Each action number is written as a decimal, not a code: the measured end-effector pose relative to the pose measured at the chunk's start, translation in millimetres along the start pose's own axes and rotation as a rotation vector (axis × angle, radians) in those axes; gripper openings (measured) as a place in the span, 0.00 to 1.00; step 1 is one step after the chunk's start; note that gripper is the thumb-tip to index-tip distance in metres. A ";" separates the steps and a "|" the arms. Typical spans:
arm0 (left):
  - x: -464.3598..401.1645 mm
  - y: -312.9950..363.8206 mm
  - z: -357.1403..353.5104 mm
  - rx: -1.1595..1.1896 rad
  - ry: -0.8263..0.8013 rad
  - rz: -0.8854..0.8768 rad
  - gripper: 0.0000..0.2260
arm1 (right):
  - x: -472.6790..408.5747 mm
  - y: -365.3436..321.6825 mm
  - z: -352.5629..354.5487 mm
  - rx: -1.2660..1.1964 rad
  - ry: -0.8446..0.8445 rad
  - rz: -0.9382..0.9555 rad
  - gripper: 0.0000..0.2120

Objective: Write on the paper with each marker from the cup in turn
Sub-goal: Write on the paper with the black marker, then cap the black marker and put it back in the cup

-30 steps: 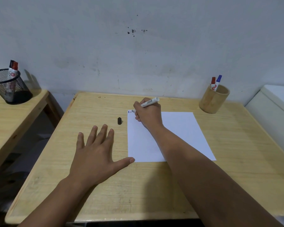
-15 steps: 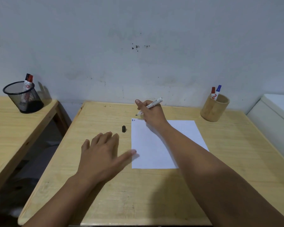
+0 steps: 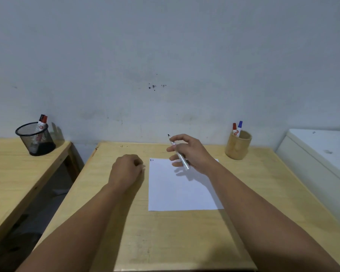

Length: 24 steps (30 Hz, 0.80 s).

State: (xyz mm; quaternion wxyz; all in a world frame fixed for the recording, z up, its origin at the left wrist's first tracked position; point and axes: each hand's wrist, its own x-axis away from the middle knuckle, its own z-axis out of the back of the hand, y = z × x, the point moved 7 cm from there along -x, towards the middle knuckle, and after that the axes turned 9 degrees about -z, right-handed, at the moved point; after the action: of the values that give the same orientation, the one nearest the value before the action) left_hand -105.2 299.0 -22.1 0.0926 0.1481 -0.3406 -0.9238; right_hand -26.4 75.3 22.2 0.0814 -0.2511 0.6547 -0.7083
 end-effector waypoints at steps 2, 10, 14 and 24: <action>-0.1 -1.7 6.8 0.332 0.077 0.132 0.08 | 4.2 9.0 1.2 0.141 0.003 0.006 0.14; -11.7 46.4 9.6 0.895 0.075 0.239 0.02 | 10.8 19.4 5.0 0.367 0.043 0.098 0.10; -15.1 65.2 4.2 0.899 0.049 0.206 0.02 | 17.2 11.8 18.0 0.381 0.075 0.117 0.08; -18.9 103.2 -9.5 0.765 -0.010 0.096 0.03 | 22.5 8.0 38.4 0.429 0.136 0.162 0.08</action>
State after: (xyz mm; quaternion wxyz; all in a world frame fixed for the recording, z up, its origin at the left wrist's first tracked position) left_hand -77.0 220.9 42.8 0.0719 0.1512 -0.6677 -0.7254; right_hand -29.7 30.2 20.7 0.1454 -0.1266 0.5111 -0.8376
